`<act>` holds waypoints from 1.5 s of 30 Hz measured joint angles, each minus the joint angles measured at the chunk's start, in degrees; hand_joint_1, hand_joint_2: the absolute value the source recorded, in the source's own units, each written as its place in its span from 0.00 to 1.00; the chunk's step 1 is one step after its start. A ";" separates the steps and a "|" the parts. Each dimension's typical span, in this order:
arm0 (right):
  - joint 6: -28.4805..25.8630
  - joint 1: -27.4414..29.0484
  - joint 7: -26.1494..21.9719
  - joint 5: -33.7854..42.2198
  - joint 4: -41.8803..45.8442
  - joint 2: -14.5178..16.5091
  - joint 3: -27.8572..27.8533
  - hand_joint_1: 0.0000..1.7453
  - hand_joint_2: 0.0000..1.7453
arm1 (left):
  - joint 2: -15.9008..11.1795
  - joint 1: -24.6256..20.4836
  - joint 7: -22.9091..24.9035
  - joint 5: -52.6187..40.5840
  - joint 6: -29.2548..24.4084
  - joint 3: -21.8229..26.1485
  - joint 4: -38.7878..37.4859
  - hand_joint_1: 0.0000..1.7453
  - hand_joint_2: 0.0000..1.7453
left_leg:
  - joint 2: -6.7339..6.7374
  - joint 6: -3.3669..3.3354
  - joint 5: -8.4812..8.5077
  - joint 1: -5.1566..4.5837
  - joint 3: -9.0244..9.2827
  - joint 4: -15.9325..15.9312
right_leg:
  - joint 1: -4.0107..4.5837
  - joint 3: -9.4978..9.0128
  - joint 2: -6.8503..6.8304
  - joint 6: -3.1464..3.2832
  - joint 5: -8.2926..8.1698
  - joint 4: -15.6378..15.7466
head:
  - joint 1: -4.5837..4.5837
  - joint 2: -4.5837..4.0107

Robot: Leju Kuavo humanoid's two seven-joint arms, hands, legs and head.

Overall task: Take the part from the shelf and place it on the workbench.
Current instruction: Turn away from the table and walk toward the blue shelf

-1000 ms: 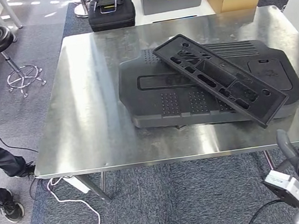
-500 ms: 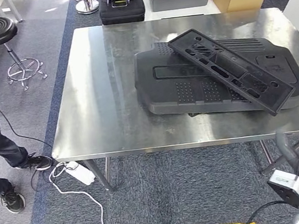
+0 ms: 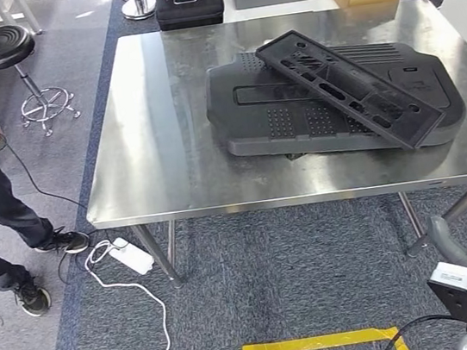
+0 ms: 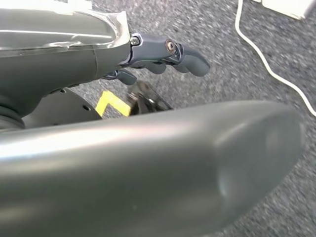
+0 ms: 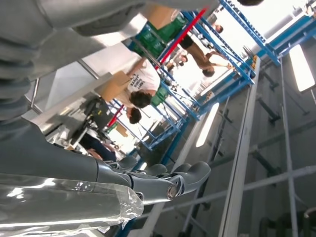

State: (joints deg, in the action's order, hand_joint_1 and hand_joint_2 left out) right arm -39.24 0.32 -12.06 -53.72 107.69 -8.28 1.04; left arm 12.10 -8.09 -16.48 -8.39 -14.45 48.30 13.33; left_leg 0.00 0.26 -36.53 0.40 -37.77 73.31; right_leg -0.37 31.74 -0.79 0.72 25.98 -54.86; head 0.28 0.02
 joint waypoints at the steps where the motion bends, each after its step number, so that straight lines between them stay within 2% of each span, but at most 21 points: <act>1: 0.02 0.04 -0.01 0.09 -0.11 0.00 0.01 0.00 0.00 | -0.02 0.01 0.00 -0.01 0.00 -0.01 0.00 0.00 0.00 | 0.00 0.23 1.34 0.21 0.93 -0.03 | -0.16 0.95 -0.03 -0.26 -0.44 -0.37 | 0.00 0.00; 3: 0.04 0.10 -0.01 0.17 -0.22 -0.01 0.01 0.00 0.00 | -0.05 -0.01 0.00 -0.01 0.00 -0.01 0.00 0.00 0.00 | 0.02 0.90 4.56 0.79 5.32 -5.61 | -0.55 2.93 -0.01 -0.92 -1.06 -1.61 | 0.07 0.00; 5: 0.05 0.12 -0.03 0.19 -0.21 -0.08 -0.01 0.00 0.00 | -0.02 -0.05 0.00 -0.01 0.02 -0.02 0.00 0.00 0.00 | -0.09 0.96 4.65 0.97 9.89 -12.90 | -0.69 4.62 0.06 -1.71 -1.54 -3.13 | 0.25 0.00; 7: 0.05 0.17 -0.10 0.20 -0.20 -0.14 -0.02 0.00 0.00 | 0.01 -0.04 0.00 -0.01 0.04 -0.02 0.00 0.00 0.00 | -0.22 -0.02 3.70 0.61 11.12 -15.55 | -0.74 5.41 0.10 -2.59 -2.34 -3.73 | 0.38 0.00; 9: 0.06 0.31 -0.14 0.21 -0.23 -0.20 -0.04 0.00 0.00 | 0.02 0.02 0.00 -0.01 0.04 -0.02 -0.01 0.00 0.00 | -0.09 -1.35 4.47 0.46 10.27 -15.44 | -1.02 5.81 0.11 -3.37 -2.43 -3.85 | 0.35 0.00; 11: 0.10 0.43 -0.13 0.22 -0.25 -0.28 -0.10 0.00 0.00 | 0.03 0.00 -0.01 -0.01 0.04 -0.02 -0.01 0.00 0.00 | 0.14 -2.58 5.73 0.34 9.04 -15.47 | -1.22 6.75 0.14 -3.78 1.31 -6.67 | 0.22 0.00; 13: 0.14 0.52 -0.13 0.26 -0.28 -0.33 -0.15 0.00 0.00 | 0.03 -0.02 -0.01 -0.01 0.04 -0.02 0.00 0.00 0.00 | 0.30 -3.27 6.98 -0.06 7.54 -15.41 | -1.21 8.20 0.17 -3.90 7.21 -13.62 | 0.13 0.00; 15: 0.15 0.66 -0.13 0.29 -0.39 -0.33 -0.15 0.00 0.00 | 0.03 0.01 0.00 -0.01 0.04 -0.02 0.00 0.00 0.00 | 0.38 -3.55 8.22 -0.56 5.95 -15.36 | -1.15 8.51 0.19 -3.82 9.39 -19.69 | 0.12 0.00; 17: 0.61 0.73 0.15 0.36 -0.55 -0.33 -0.16 0.00 0.00 | 0.03 0.01 0.00 -0.01 0.07 -0.02 0.00 0.00 0.00 | 0.39 -3.69 9.39 -1.06 4.45 -15.35 | -0.90 5.62 0.26 -3.23 7.11 -18.68 | 0.14 0.00; 19: 1.68 0.69 0.84 0.57 -0.72 -0.37 -0.24 0.00 0.00 | 0.11 -0.04 0.00 -0.01 0.18 -0.02 0.00 0.00 0.00 | 0.33 -3.64 10.45 -1.42 3.34 -15.32 | -0.04 -0.69 0.62 -1.80 5.14 -10.62 | 0.18 0.00; 21: 2.11 0.49 0.69 1.16 -1.12 -0.44 -0.48 0.00 0.00 | 0.23 -0.09 0.07 -0.01 0.40 -0.01 0.00 0.00 0.00 | 0.28 -3.21 11.57 -1.46 2.66 -15.34 | 0.82 -6.08 0.97 -0.60 5.58 -2.40 | 0.33 0.00; 23: 1.49 0.34 -0.49 1.78 -1.92 -0.49 -0.80 0.00 0.00 | 0.25 -0.13 0.16 -0.02 0.55 -0.02 0.00 0.00 0.00 | 0.28 -2.65 12.77 -1.26 2.01 -15.50 | 1.20 -7.23 1.01 -0.29 5.66 0.62 | 0.51 0.00; 25: 0.57 0.30 -1.53 1.37 -2.86 -0.37 -1.10 0.00 0.00 | 0.20 -0.18 0.20 -0.02 0.54 -0.04 0.00 0.00 0.00 | 0.15 -2.15 11.80 -1.16 1.05 -14.92 | 1.07 -6.23 0.71 0.04 4.42 1.12 | 0.62 0.00; 28: -0.22 0.35 -2.32 -0.42 -3.70 0.04 -1.32 0.00 0.00 | 0.14 -0.21 0.32 -0.01 0.53 -0.04 0.00 0.00 0.00 | 0.02 -1.32 3.99 -0.82 -1.16 -7.09 | 0.77 -3.63 0.35 0.60 2.54 0.98 | 0.83 0.00; 30: -0.34 0.44 -2.55 -1.31 -4.13 0.33 -1.38 0.00 0.50 | 0.11 -0.21 0.37 -0.01 0.56 -0.04 0.00 0.00 0.00 | 0.03 -0.89 1.14 -0.55 -1.92 -0.34 | 0.75 -1.55 0.19 0.53 1.62 0.10 | 0.85 0.00; 32: -0.37 0.54 -2.39 -2.24 -4.56 0.60 -1.56 0.00 1.00 | 0.10 -0.21 0.37 -0.01 0.57 -0.04 0.00 0.00 0.00 | 0.04 -0.62 3.11 -0.35 -0.02 0.48 | 0.65 0.68 0.08 0.27 0.93 -1.13 | 0.85 0.00; 34: -0.40 0.64 -1.90 -3.39 -4.91 0.78 -1.85 0.00 1.00 | 0.08 -0.25 0.31 -0.01 0.57 -0.04 0.00 0.00 0.00 | 0.05 -0.44 5.34 -0.19 5.01 -5.88 | 0.54 2.85 0.09 -0.20 0.42 -2.57 | 0.92 0.00; 37: -0.53 0.70 -1.36 -4.43 -5.17 0.86 -2.40 0.00 1.00 | 0.07 -0.36 0.09 -0.01 0.58 -0.06 0.00 0.00 0.00 | -0.02 -1.13 3.94 -0.48 10.23 -14.77 | 0.47 4.73 0.09 -1.14 -0.52 -3.92 | 1.03 0.00; 40: -0.60 0.76 -1.20 -4.86 -5.45 0.96 -2.80 0.00 1.00 | 0.11 -0.28 0.04 -0.01 0.52 -0.06 0.00 0.00 0.00 | 0.04 -2.61 4.64 -0.61 9.91 -15.63 | 0.13 5.28 0.22 -2.13 -0.60 -4.22 | 1.25 0.00; 42: -0.60 0.83 -0.96 -5.38 -5.53 1.02 -3.04 0.00 1.00 | 0.15 -0.33 0.15 -0.01 0.45 -0.06 0.00 0.00 0.00 | 0.18 -3.49 5.59 -0.41 9.30 -15.84 | -0.09 6.59 0.38 -2.71 2.88 -7.81 | 1.25 0.00; 45: -0.60 1.05 -0.79 -6.05 -5.76 1.18 -3.20 0.00 1.00 | 0.14 -0.31 0.26 -0.01 0.33 -0.06 0.00 0.00 0.00 | 0.19 -3.78 6.63 -0.44 8.06 -15.77 | -0.31 9.39 0.43 -3.42 8.62 -18.14 | 1.23 0.00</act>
State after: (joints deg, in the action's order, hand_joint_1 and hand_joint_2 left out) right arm -39.85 1.37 -12.85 -59.77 101.92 -7.10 -2.16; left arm 12.25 -8.39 -16.22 -8.39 -14.11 48.24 13.33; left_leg 0.19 -3.52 -29.90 -0.04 -29.71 57.53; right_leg -0.68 41.13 -0.36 -2.70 34.60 -73.00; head 1.51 0.02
